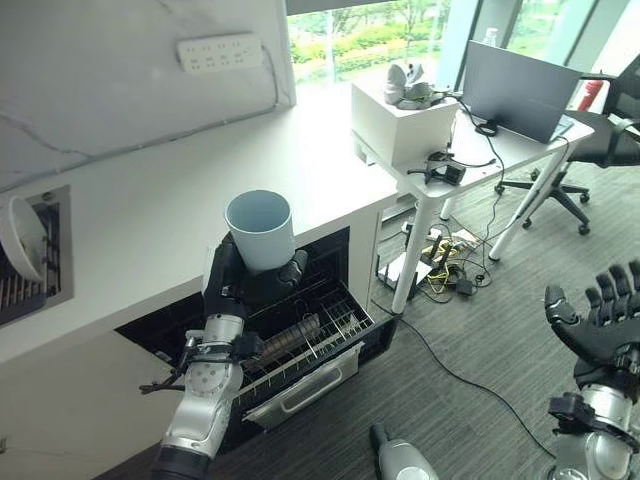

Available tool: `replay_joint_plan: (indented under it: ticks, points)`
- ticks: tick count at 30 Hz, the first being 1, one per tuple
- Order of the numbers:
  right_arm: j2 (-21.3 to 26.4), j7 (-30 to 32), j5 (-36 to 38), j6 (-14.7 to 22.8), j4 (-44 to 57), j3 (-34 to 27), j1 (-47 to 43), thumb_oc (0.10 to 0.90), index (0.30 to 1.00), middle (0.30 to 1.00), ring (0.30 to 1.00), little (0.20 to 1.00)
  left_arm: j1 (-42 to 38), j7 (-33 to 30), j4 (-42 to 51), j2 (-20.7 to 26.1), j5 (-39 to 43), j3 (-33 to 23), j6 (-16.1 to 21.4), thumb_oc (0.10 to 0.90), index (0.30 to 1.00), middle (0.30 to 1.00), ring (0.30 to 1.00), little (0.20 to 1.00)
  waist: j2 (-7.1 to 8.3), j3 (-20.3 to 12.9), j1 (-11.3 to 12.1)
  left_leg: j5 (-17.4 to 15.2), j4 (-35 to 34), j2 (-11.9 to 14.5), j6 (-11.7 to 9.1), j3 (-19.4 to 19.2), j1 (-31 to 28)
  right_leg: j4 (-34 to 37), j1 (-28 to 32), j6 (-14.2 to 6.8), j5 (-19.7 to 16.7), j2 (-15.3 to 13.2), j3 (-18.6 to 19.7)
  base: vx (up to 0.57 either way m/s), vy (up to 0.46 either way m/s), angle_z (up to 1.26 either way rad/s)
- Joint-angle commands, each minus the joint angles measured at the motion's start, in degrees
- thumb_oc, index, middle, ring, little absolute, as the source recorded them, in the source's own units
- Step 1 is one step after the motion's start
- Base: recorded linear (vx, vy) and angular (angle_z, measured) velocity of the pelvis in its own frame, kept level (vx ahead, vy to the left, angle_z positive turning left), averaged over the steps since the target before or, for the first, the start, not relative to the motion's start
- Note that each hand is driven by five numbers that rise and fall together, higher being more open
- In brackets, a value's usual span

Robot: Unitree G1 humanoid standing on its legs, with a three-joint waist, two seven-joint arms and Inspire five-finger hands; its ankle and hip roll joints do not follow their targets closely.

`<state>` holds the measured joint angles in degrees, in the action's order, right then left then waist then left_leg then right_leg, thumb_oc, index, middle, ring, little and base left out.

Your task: Place the dishes in the dishwasher.

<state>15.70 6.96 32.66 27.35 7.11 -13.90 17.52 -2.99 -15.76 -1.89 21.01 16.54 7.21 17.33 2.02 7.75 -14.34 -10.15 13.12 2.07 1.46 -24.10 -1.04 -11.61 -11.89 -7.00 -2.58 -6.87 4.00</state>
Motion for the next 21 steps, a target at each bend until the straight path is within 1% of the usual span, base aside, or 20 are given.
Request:
replay_joint_plan:
  ticks: [1, 2, 4, 5, 6, 7, 8, 10, 12, 16, 21]
  points:
    - [6.8, -8.1, -2.4, 3.5, 8.0, 1.5, -4.9, 0.8, 0.9, 0.9, 0.9, 0.9, -3.5, -11.2, 5.1, 0.7, -8.9, -1.3, 3.8, 0.4, 0.3, 0.3, 0.3, 0.3, -0.85, -1.9, 2.0, -8.2, 4.1, 0.4, 0.4, 8.5, 2.2, -5.6, 2.6, -3.1, 10.4, -0.1, -4.3, -0.02, -0.021, 0.07]
    - [6.9, -8.6, -2.0, 3.4, 8.2, 1.7, -5.1, 0.8, 0.9, 0.9, 0.9, 0.9, -3.5, -11.6, 5.1, 0.7, -9.5, -1.3, 3.8, 0.4, 0.3, 0.3, 0.3, 0.3, -0.72, -2.0, 2.0, -7.9, 4.1, 0.4, 0.4, 8.5, 2.4, -5.6, 2.4, -3.0, 10.1, -0.2, -4.3, -0.03, -0.038, 0.12]
    - [8.6, -12.7, -0.8, 2.7, 11.1, 4.9, -7.3, 0.8, 0.9, 0.9, 0.9, 0.9, -3.9, -15.5, 4.5, 1.2, -15.4, 0.0, 4.5, 0.4, 0.3, 0.3, 0.3, 0.3, -0.67, -2.0, 2.9, -8.2, 4.1, 0.3, 0.2, 9.1, 2.3, -5.6, 3.0, -2.9, 10.8, -0.2, -5.0, -0.02, -0.025, 0.15]
    - [9.0, -13.1, -1.0, 2.6, 11.5, 5.7, -8.0, 0.8, 0.9, 0.9, 0.9, 0.9, -4.0, -16.7, 4.4, 1.4, -16.4, 0.3, 4.7, 0.4, 0.3, 0.3, 0.3, 0.3, -0.56, -2.1, 3.2, -7.7, 4.1, 0.2, 0.1, 9.2, 2.7, -5.6, 2.8, -2.7, 10.6, -0.3, -5.1, 0.0, -0.01, 0.22]
    - [9.6, -14.8, -1.0, 1.4, 12.4, 8.3, -9.8, 0.8, 0.9, 0.9, 0.9, 0.9, -4.2, -19.7, 3.8, 1.6, -18.5, 0.8, 5.0, 0.4, 0.3, 0.3, 0.3, 0.3, -0.66, -2.2, 4.0, -7.5, 4.1, 0.1, -0.2, 9.7, 2.8, -5.6, 3.1, -2.5, 10.9, -0.2, -5.5, 0.0, -0.019, 0.25]
    - [9.7, -15.2, -1.1, 0.8, 12.5, 9.8, -11.0, 0.8, 0.9, 0.9, 0.9, 0.9, -4.4, -20.9, 3.4, 1.7, -19.2, 1.1, 5.3, 0.4, 0.3, 0.3, 0.3, 0.3, -0.64, -2.3, 4.5, -7.4, 4.1, 0.0, -0.2, 10.2, 2.9, -5.6, 3.3, -2.4, 10.9, -0.3, -5.7, 0.07, -0.028, 0.28]
    - [9.8, -16.4, -0.9, -0.7, 12.8, 11.9, -12.4, 0.8, 0.9, 0.9, 0.9, 0.9, -4.6, -22.8, 3.1, 1.7, -21.1, 1.7, 5.6, 0.4, 0.3, 0.3, 0.3, 0.3, -0.51, -2.5, 5.3, -7.4, 4.1, -0.2, -0.3, 10.8, 2.9, -5.6, 3.6, -2.5, 11.0, -0.5, -6.1, 0.08, -0.046, 0.3]
    - [10.2, -16.4, -0.2, -1.1, 12.8, 14.9, -14.0, 0.8, 0.9, 0.9, 0.9, 0.9, -4.3, -24.0, 3.2, 1.3, -24.5, 2.9, 7.6, 0.4, 0.3, 0.3, 0.3, 0.3, -0.18, -2.6, 6.7, -7.3, 4.1, -0.5, -0.3, 11.7, 3.2, -5.6, 4.0, -2.3, 11.3, -0.8, -6.8, 0.06, -0.051, 0.3]
    - [10.5, -17.6, 0.6, -1.7, 13.0, 17.3, -15.6, 0.8, 0.9, 0.9, 0.9, 0.9, -4.4, -26.4, 3.8, 1.1, -28.3, 4.1, 8.9, 0.4, 0.3, 0.3, 0.3, 0.3, -0.05, -2.5, 7.9, -7.2, 4.1, -0.5, -0.3, 12.6, 3.5, -5.6, 4.4, -2.1, 11.6, -1.2, -7.9, 0.04, -0.027, 0.34]
    - [10.9, -17.0, 0.1, -3.1, 13.5, 21.2, -18.4, 0.8, 0.9, 0.9, 0.9, 0.9, -5.0, -29.2, 4.2, 0.8, -30.9, 5.4, 8.8, 0.4, 0.3, 0.3, 0.3, 0.3, -0.19, -2.3, 9.5, -7.1, 4.1, -0.6, -0.5, 14.0, 3.9, -5.6, 5.2, -1.9, 12.3, -1.5, -9.6, 0.02, 0.004, 0.43]
    - [9.7, -17.2, 2.1, -5.9, 13.4, 26.0, -21.5, 0.8, 0.9, 0.9, 0.9, 0.9, -5.7, -33.3, 3.0, 0.3, -34.2, 7.4, 8.5, 0.4, 0.3, 0.3, 0.3, 0.3, -0.25, -2.6, 11.9, -7.0, 4.1, -0.9, -0.8, 16.2, 4.5, -5.6, 6.2, -1.7, 13.1, -2.1, -12.1, 0.02, -0.004, 0.32]
